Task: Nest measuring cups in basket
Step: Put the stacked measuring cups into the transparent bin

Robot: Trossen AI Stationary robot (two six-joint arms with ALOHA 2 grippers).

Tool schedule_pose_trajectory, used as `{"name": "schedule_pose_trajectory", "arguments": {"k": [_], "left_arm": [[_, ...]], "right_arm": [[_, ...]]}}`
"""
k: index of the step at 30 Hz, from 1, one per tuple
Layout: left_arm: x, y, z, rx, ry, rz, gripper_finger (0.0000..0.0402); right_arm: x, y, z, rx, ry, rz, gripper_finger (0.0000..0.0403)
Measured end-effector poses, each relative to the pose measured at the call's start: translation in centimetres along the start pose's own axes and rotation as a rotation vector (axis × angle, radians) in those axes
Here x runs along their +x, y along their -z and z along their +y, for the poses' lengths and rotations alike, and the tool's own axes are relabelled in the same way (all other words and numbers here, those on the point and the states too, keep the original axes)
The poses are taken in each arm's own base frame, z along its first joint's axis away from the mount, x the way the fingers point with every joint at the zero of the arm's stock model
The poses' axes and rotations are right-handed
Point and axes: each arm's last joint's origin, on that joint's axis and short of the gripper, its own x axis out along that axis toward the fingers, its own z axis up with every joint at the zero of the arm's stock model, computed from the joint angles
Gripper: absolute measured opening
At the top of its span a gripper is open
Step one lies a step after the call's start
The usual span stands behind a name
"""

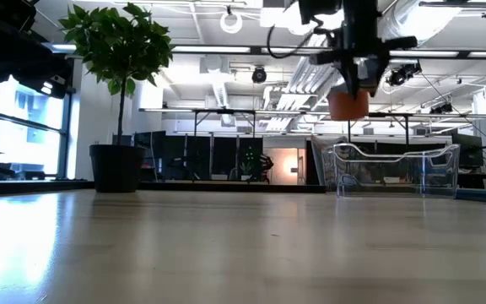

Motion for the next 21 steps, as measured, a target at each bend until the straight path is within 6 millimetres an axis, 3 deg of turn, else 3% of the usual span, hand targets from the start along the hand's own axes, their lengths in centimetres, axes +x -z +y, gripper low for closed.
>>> {"name": "schedule_pose_trajectory", "arguments": {"k": [5, 11, 21], "left_arm": [[0.0, 0.0, 0.0, 0.0, 0.0, -0.001, 0.009], [0.0, 0.0, 0.0, 0.0, 0.0, 0.0, 0.009], [0.0, 0.0, 0.0, 0.0, 0.0, 0.0, 0.009]], "right_arm": [[2.0, 0.3, -3.3, 0.009, -0.053, 0.002, 0.0124], [4.3, -0.8, -7.0, -0.078, -0.136, 0.008, 0.0124], [7.7, -3.5, -9.2, -0.403, -0.18, 0.028, 0.0124]]}}
